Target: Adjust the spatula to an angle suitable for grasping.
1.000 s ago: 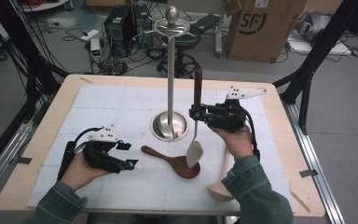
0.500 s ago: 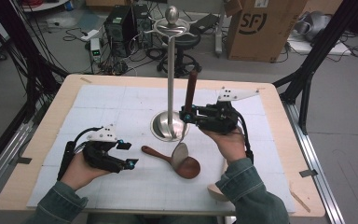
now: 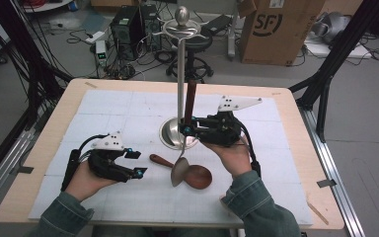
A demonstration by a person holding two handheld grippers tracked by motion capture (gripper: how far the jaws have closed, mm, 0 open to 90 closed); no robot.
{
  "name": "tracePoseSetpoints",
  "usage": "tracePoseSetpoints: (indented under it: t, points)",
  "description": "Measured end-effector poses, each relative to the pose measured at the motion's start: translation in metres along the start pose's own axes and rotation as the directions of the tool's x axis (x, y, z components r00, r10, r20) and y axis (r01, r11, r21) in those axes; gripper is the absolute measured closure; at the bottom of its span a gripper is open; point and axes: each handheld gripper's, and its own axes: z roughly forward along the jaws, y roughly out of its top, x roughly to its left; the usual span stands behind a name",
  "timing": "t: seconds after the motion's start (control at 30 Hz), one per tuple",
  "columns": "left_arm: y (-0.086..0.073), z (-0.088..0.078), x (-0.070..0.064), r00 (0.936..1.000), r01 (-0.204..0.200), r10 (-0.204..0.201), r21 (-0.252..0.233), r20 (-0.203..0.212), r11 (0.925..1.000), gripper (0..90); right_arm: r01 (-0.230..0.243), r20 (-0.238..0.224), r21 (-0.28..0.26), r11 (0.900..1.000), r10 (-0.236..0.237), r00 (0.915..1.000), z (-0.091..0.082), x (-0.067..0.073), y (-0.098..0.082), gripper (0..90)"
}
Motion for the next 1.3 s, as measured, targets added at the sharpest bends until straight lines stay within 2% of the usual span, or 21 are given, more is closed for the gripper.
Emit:
tracePoseSetpoints:
  t: [0.17, 0.37, 0.6, 0.9, 1.13, 1.3]
  points:
    - [0.000, 0.000, 0.000, 1.0000, -0.001, 0.001, -0.003, 0.001, 1.0000, 39.8, -0.011, 0.007, 0.014, 1.000, 0.011, 0.9999, 0.007, 0.001, -0.003, 73.0]
    - [0.000, 0.000, 0.000, 1.0000, 0.001, -0.001, -0.004, 0.003, 1.0000, 40.0, -0.024, 0.012, -0.012, 1.000, 0.024, 0.9996, 0.012, 0.000, -0.007, 73.0]
    - [0.000, -0.001, 0.000, 1.0000, 0.006, -0.006, -0.014, 0.004, 0.9999, 40.5, -0.018, 0.006, -0.033, 0.999, 0.018, 0.9998, 0.015, 0.007, -0.004, 72.9]
    - [0.005, 0.002, -0.004, 0.9997, -0.007, 0.008, -0.019, 0.023, 0.9998, 41.7, -0.016, -0.030, -0.003, 1.000, 0.016, 0.9994, 0.029, 0.018, -0.007, 72.6]
    - [0.010, 0.006, -0.007, 0.9992, -0.008, 0.010, -0.052, 0.038, 0.9986, 45.8, -0.006, -0.045, -0.007, 1.000, 0.006, 0.9989, 0.038, 0.026, -0.007, 72.5]
    - [0.014, 0.007, -0.008, 0.9991, -0.006, 0.009, -0.071, 0.041, 0.9974, 46.6, -0.001, -0.050, 0.011, 1.000, 0.001, 0.9988, 0.044, 0.028, -0.009, 72.3]
